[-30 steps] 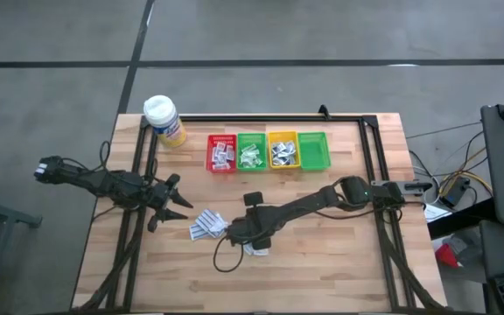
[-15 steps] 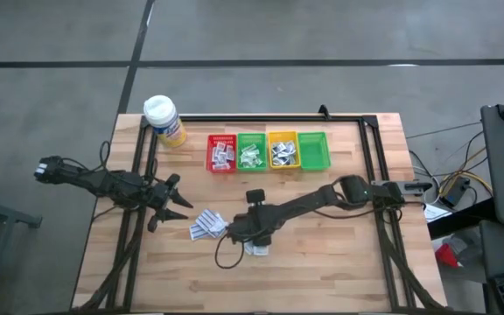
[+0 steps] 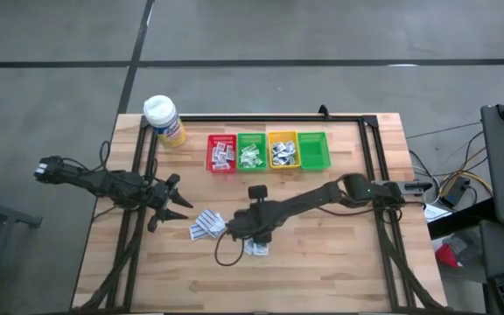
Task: Pick & Place First Aid Supplies
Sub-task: Put the alcohol pad into the yellow bin
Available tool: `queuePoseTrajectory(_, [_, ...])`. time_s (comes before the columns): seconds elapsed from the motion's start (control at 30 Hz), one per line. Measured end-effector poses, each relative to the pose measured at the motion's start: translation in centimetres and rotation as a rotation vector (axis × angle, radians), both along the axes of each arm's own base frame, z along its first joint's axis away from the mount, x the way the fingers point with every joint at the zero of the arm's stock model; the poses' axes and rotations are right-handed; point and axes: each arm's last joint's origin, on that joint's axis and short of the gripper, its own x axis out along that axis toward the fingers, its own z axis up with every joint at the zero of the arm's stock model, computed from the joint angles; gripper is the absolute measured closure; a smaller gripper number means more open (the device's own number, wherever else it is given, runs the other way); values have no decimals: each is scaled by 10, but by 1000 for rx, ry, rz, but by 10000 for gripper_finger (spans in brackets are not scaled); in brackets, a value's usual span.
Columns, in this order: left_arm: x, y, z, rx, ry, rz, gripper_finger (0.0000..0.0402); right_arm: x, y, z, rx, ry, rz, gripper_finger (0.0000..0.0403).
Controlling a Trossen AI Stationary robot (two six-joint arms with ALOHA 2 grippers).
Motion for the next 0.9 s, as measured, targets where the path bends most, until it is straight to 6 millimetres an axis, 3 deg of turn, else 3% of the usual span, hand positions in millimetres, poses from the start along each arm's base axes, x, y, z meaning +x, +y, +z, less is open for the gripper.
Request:
queuePoseTrajectory(0.37, [0,0,0,1,-1,-1,229,-11,-7,92,89,-125,20,395])
queuePoseTrajectory(0.53, [0,0,0,4,-2,-2,229,-19,-17,123,123,-195,11,395])
queuePoseTrajectory(0.77, [0,0,0,5,-2,-1,229,-25,-25,127,222,-140,58,394])
queuePoseTrajectory(0.9, [0,0,0,8,-3,-2,229,-24,-40,125,414,-78,134,394])
